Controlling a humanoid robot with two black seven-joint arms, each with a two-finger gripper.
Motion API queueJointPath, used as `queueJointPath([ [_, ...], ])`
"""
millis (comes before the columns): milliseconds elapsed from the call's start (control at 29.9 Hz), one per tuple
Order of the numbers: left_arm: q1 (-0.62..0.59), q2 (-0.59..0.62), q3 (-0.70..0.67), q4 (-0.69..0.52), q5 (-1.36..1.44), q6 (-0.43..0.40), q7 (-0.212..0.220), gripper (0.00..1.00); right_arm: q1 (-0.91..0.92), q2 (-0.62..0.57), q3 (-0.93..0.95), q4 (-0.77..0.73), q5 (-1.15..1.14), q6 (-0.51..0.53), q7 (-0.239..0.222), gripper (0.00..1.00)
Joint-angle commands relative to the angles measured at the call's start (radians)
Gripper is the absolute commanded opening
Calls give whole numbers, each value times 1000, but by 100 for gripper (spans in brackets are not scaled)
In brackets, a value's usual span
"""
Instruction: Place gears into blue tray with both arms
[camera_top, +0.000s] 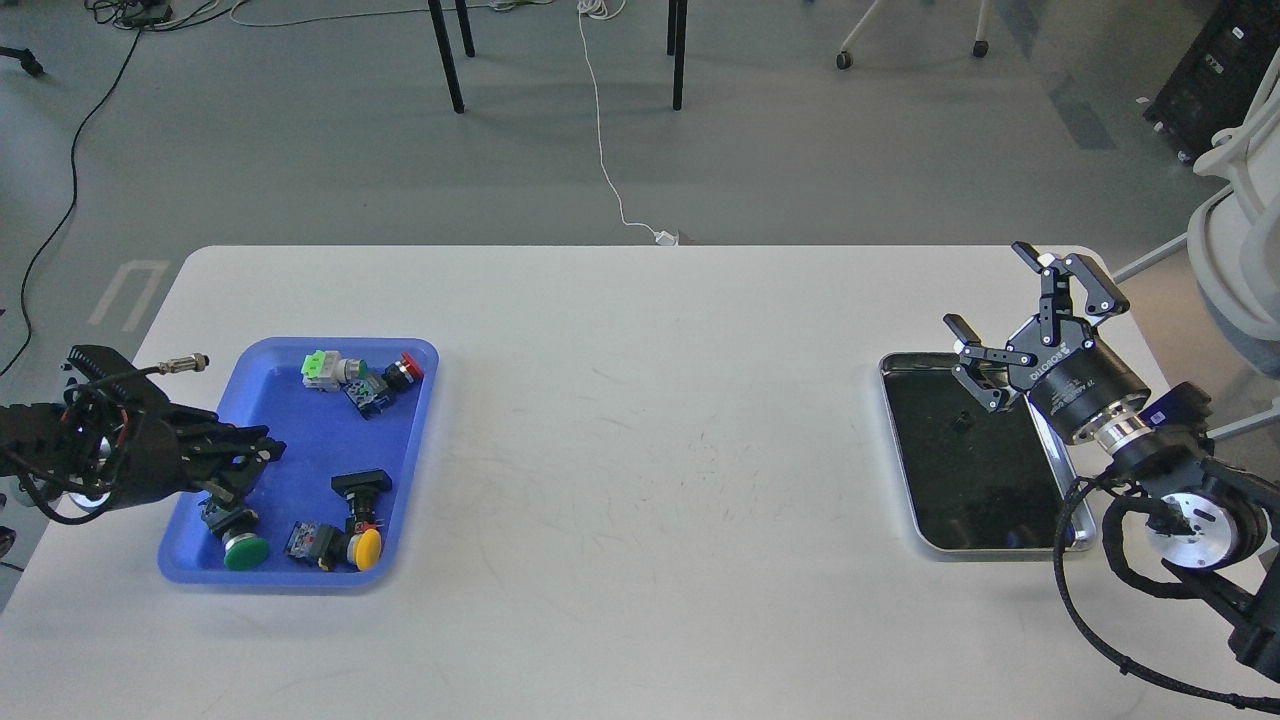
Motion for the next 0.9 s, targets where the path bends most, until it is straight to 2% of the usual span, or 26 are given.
queueJointPath([
  [0,0,-5,0,4,-1,0,0,52,0,-1,0,1,0,0,0,97],
  [100,0,-4,-12,4,-4,0,0,75,0,-1,0,1,0,0,0,97],
  [134,-1,-1,-15,4,-10,0,0,80,0,-1,0,1,0,0,0,97],
  [267,-26,6,-38,-4,-127,2,0,83,0,-1,0,1,0,0,0,97],
  [468,-119,-2,-141,-58,-479,-10,0,89,0,-1,0,2,0,1,0,97],
  [568,-123,-5,-189,-163,-740,-16,0,90,0,-1,0,2,-2,3,0,97],
  [702,-112,-2,-212,-341,-1106,-73,0,91,6,-2,-10,2,-20,4,0,97],
  [869,-74,-45,-241,-409,-1339,-128,0,97,23,-7,-10,7,-153,4,0,97],
])
